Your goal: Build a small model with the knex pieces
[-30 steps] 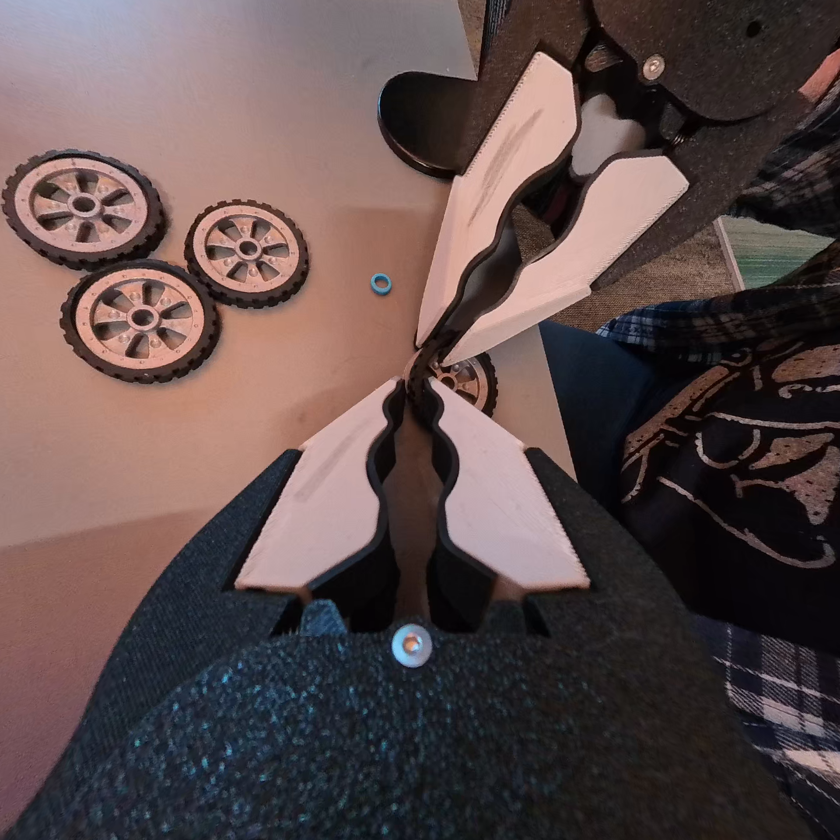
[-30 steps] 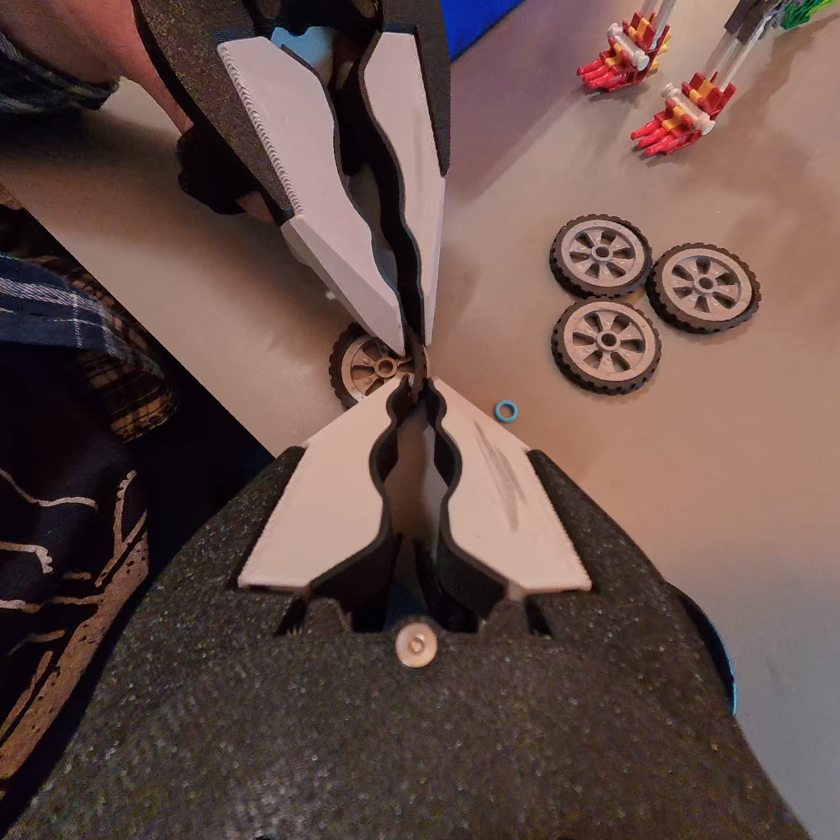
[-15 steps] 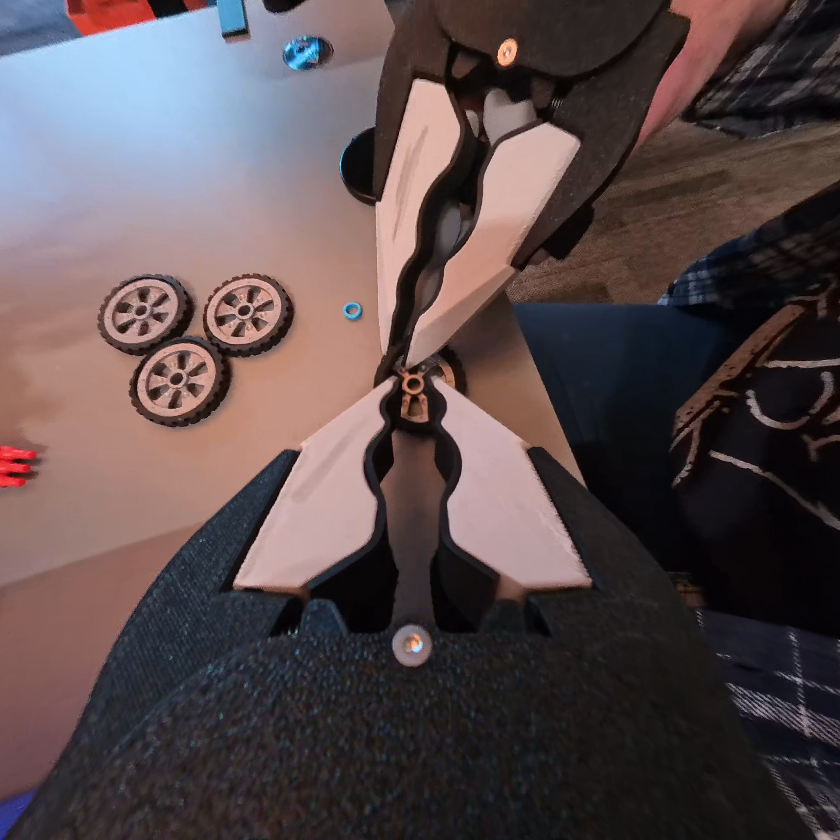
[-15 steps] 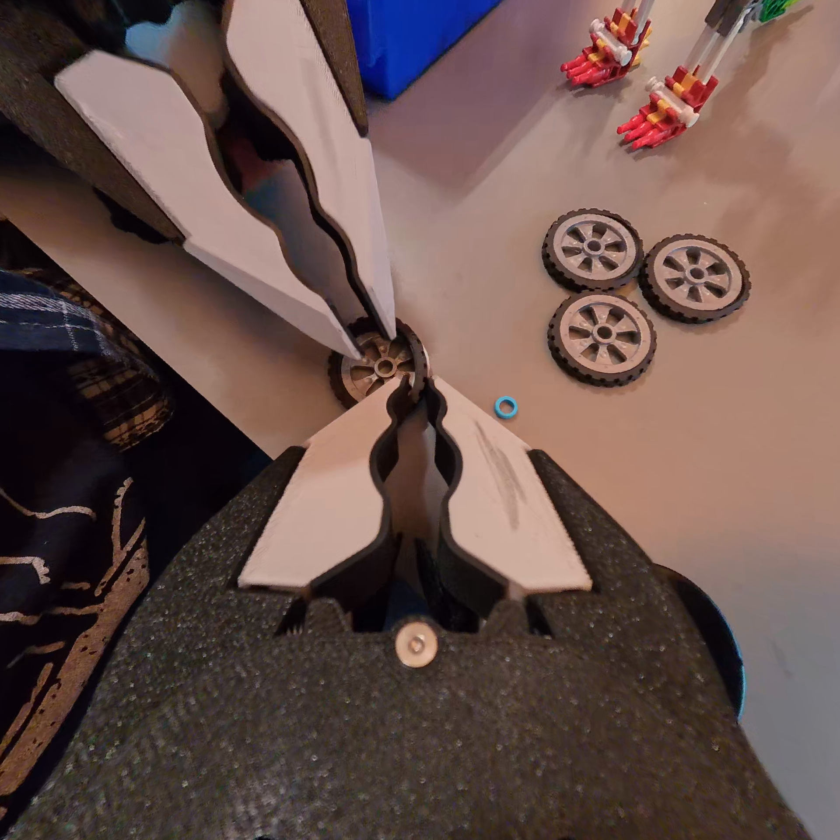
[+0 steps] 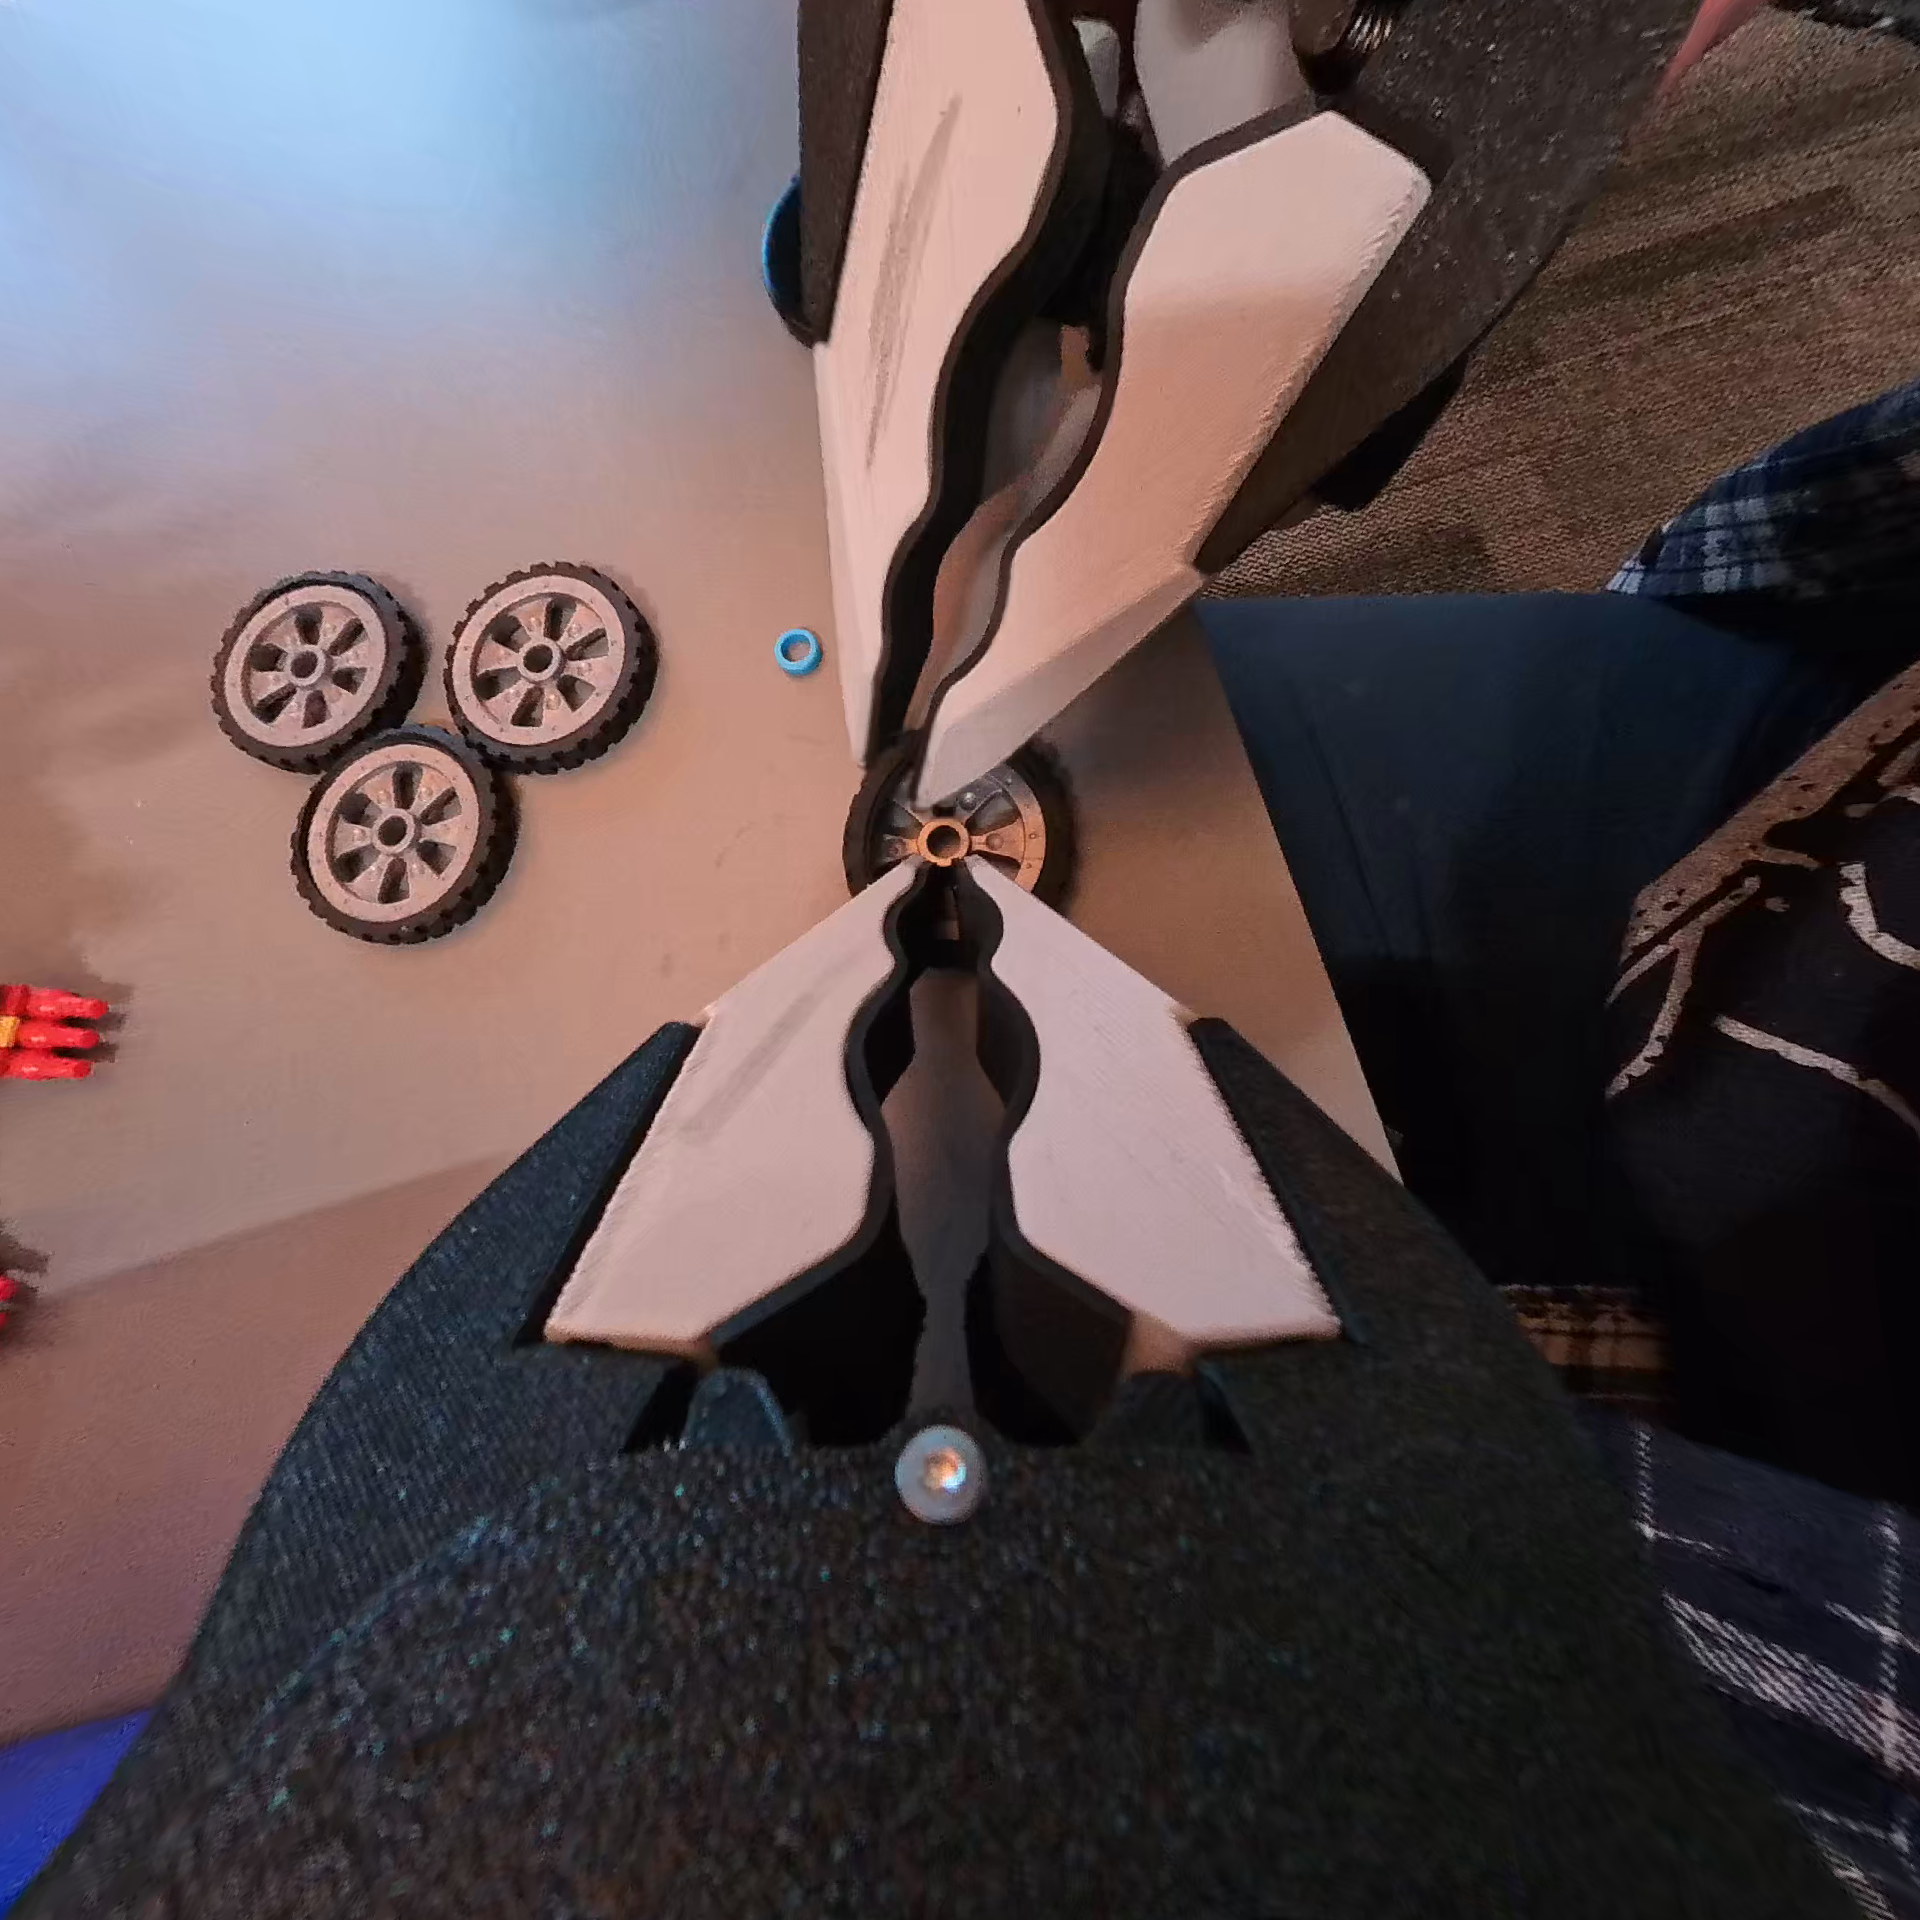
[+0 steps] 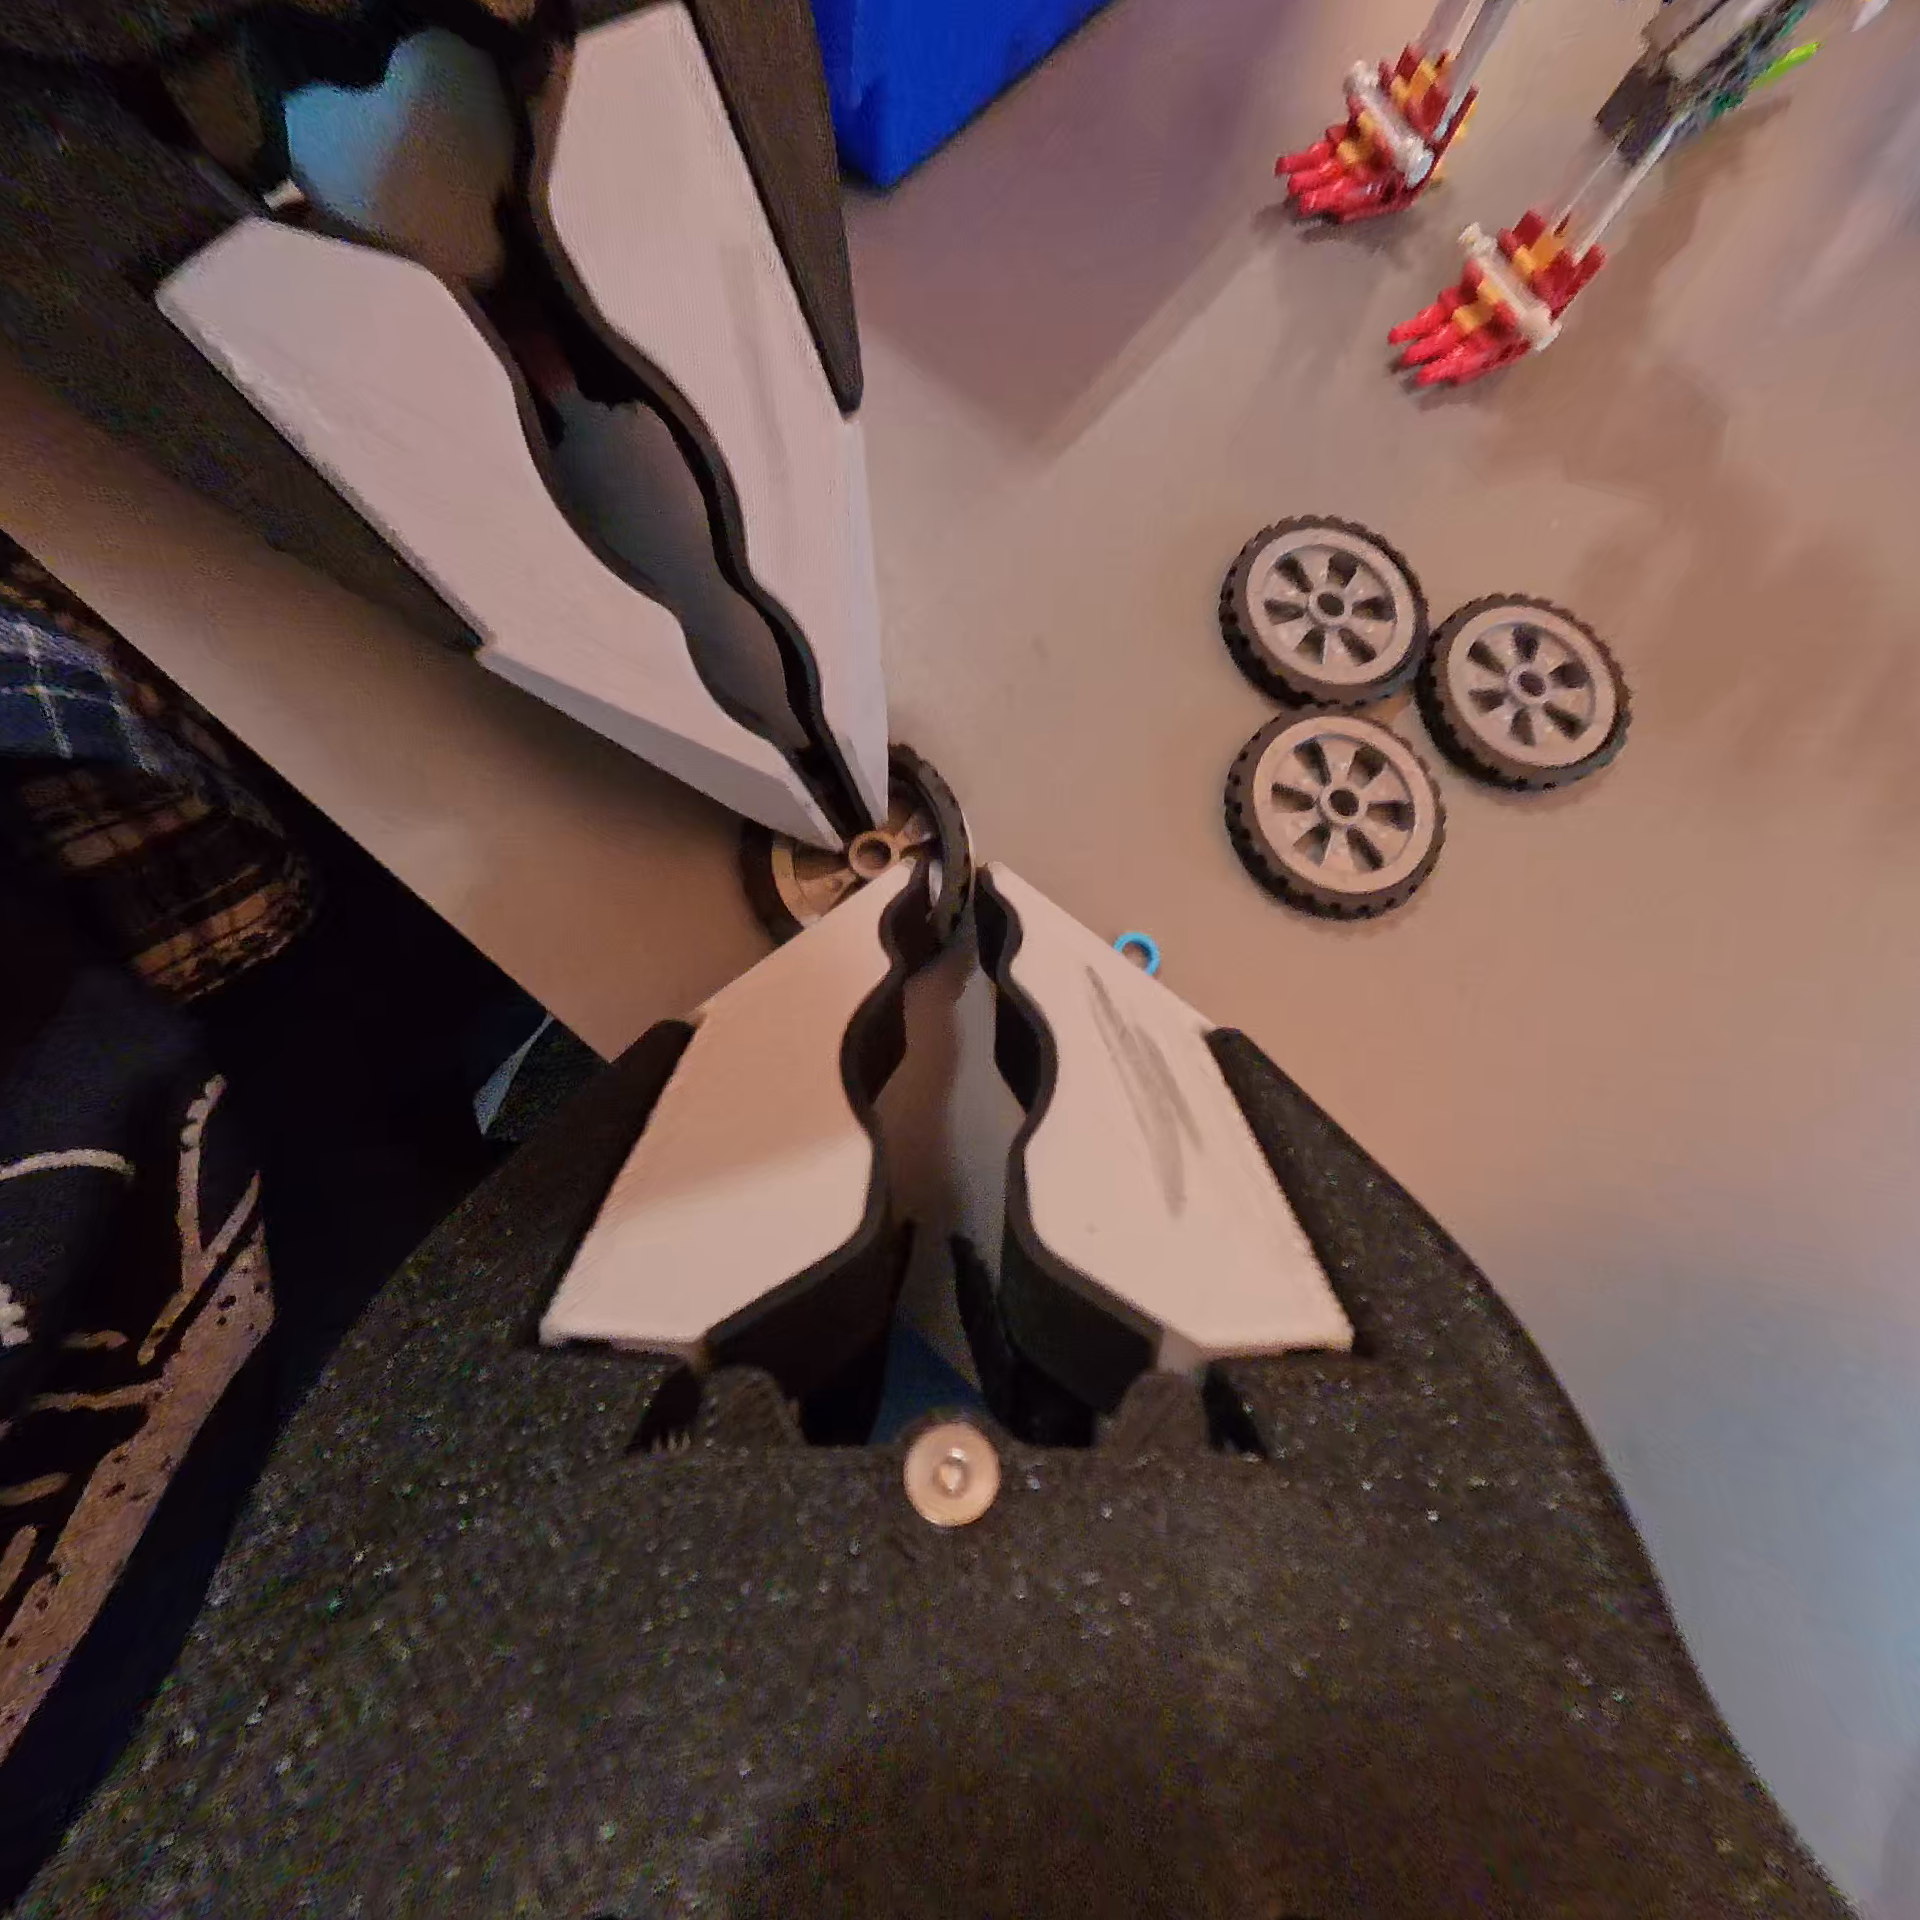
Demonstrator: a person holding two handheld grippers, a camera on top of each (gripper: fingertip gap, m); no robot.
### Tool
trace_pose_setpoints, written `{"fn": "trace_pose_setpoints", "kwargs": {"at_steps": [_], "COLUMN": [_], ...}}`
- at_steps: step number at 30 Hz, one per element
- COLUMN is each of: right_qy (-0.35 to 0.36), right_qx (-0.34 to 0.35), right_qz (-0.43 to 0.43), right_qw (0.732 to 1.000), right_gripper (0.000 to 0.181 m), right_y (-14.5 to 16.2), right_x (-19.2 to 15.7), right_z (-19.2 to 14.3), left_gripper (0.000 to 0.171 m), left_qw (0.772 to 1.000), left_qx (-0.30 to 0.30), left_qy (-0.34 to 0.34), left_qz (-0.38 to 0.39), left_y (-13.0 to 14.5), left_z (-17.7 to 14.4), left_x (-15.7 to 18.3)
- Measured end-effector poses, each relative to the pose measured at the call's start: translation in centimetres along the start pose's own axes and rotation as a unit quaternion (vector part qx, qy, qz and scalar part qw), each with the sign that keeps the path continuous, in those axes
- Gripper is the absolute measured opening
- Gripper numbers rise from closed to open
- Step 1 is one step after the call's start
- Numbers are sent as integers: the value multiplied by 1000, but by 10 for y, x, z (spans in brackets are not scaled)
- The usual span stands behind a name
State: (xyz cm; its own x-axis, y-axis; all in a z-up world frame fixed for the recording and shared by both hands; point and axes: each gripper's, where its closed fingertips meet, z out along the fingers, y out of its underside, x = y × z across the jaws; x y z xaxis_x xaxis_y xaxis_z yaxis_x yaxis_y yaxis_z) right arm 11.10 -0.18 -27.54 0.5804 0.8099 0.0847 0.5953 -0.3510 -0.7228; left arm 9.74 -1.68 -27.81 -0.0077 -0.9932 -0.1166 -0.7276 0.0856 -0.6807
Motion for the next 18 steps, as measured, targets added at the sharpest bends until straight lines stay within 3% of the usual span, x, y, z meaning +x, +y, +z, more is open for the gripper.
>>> {"fn": "trace_pose_setpoints", "kwargs": {"at_steps": [9, 18], "right_qy": [2, -46], "right_qx": [-7, -22], "right_qz": [-17, 68], "right_qw": [1000, 996], "right_gripper": [5, 5], "right_y": [-4, -4], "right_x": [3, 6], "right_z": [7, 10], "left_gripper": [3, 0], "left_qw": [1000, 1000], "left_qx": [7, 3], "left_qy": [3, -6], "left_qz": [-5, 0], "left_y": [-1, -2], "left_z": [1, 3], "left_x": [0, -3]}}
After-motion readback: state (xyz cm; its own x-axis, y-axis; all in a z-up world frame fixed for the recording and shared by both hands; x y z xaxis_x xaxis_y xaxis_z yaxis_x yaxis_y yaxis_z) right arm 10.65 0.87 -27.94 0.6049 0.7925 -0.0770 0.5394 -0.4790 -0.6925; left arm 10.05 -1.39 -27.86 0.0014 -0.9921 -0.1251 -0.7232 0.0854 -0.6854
